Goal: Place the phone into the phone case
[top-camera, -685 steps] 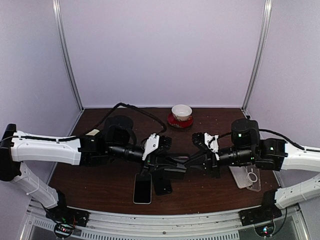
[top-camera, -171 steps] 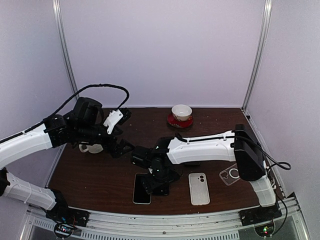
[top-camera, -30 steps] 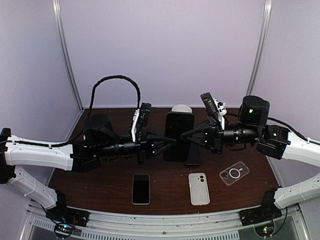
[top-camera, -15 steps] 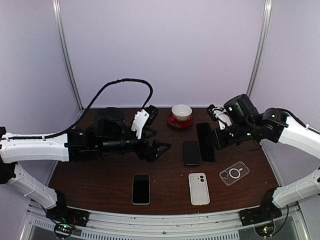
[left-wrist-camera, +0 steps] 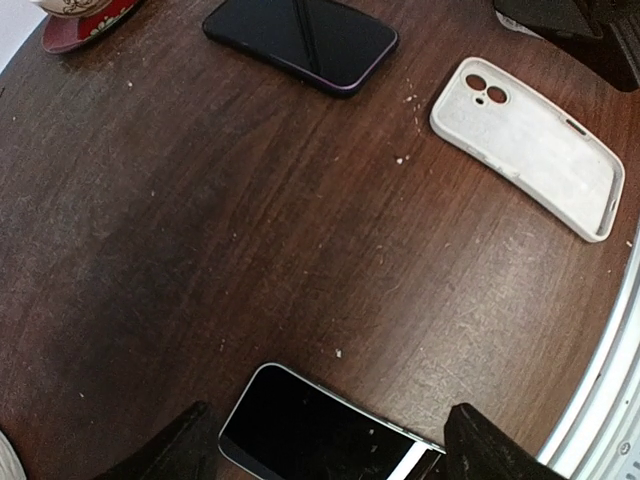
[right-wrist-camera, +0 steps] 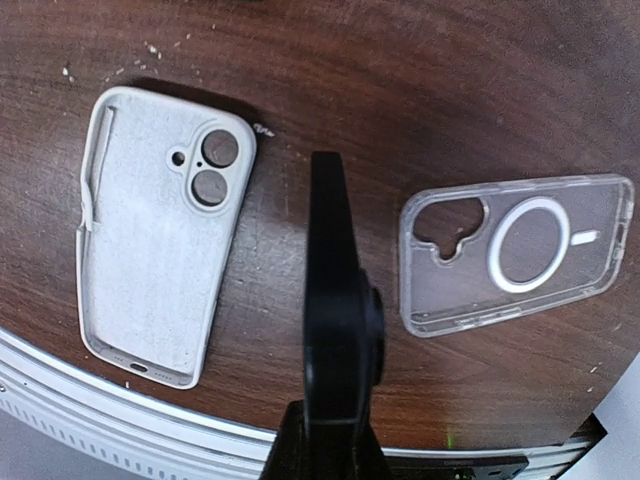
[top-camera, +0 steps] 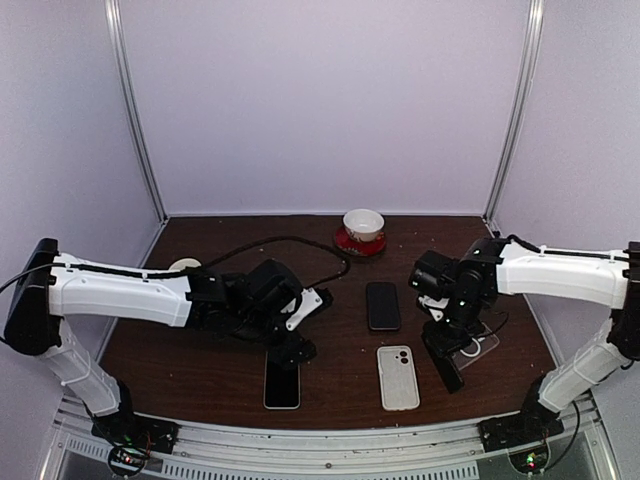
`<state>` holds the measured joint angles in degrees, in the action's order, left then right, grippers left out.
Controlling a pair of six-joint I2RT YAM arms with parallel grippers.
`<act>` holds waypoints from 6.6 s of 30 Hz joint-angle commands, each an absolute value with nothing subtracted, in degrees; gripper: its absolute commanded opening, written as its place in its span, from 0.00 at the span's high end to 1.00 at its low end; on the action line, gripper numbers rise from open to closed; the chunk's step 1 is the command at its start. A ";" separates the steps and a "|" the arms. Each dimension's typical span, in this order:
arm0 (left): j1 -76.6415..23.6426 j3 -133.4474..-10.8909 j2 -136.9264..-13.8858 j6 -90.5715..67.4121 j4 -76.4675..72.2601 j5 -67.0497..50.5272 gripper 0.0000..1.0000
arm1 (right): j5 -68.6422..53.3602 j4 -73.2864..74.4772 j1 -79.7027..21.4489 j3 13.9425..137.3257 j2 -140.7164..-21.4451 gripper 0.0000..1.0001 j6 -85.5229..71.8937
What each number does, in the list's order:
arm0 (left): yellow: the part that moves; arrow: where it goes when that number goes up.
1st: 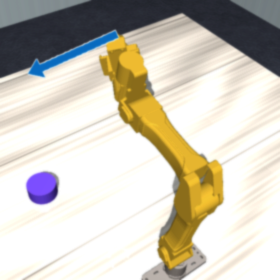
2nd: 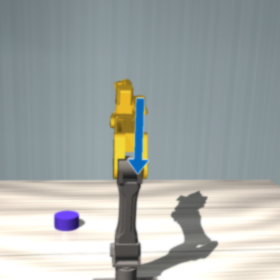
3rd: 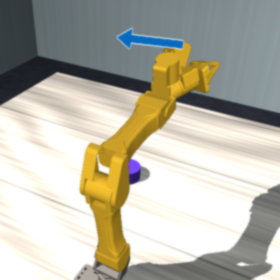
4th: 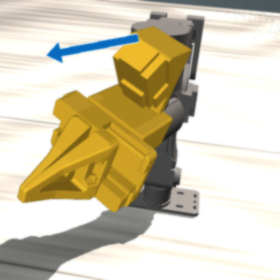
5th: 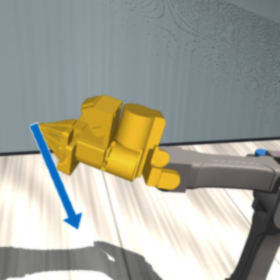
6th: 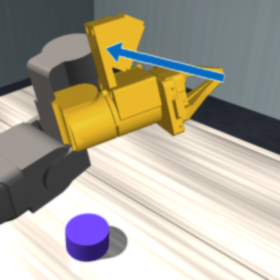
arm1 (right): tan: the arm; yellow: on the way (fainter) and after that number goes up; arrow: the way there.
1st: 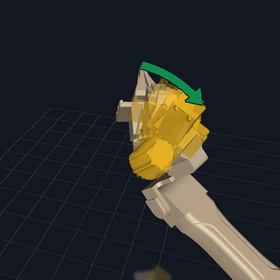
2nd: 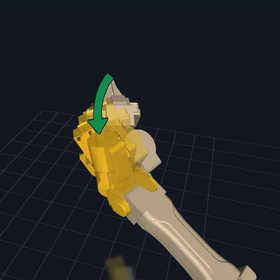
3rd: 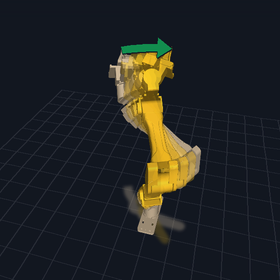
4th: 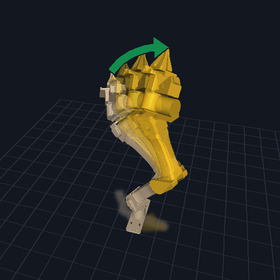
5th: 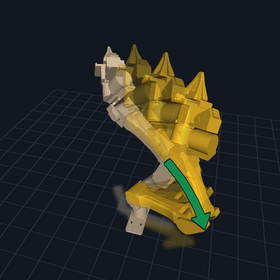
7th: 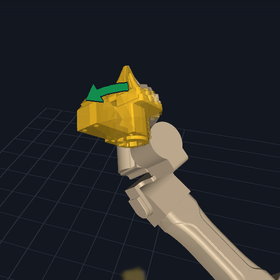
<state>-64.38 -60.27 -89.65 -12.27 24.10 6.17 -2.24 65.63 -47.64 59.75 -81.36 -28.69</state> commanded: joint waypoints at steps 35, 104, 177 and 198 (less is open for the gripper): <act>-64.09 -52.08 -95.60 -10.37 14.13 -3.27 0.56 | -22.26 48.22 -51.70 72.44 -102.78 1.00 -46.06; -66.34 -41.07 -65.40 -9.88 -19.49 8.07 1.00 | 12.45 2.57 -67.16 65.97 -76.20 0.01 -24.98; -66.42 -33.61 -72.45 -20.28 -0.45 9.50 0.29 | 19.69 30.92 -70.79 70.40 -96.37 0.94 -49.83; -66.81 -21.39 -57.47 -25.74 1.40 6.63 0.27 | 27.51 48.22 -78.93 80.19 -106.43 0.94 -66.97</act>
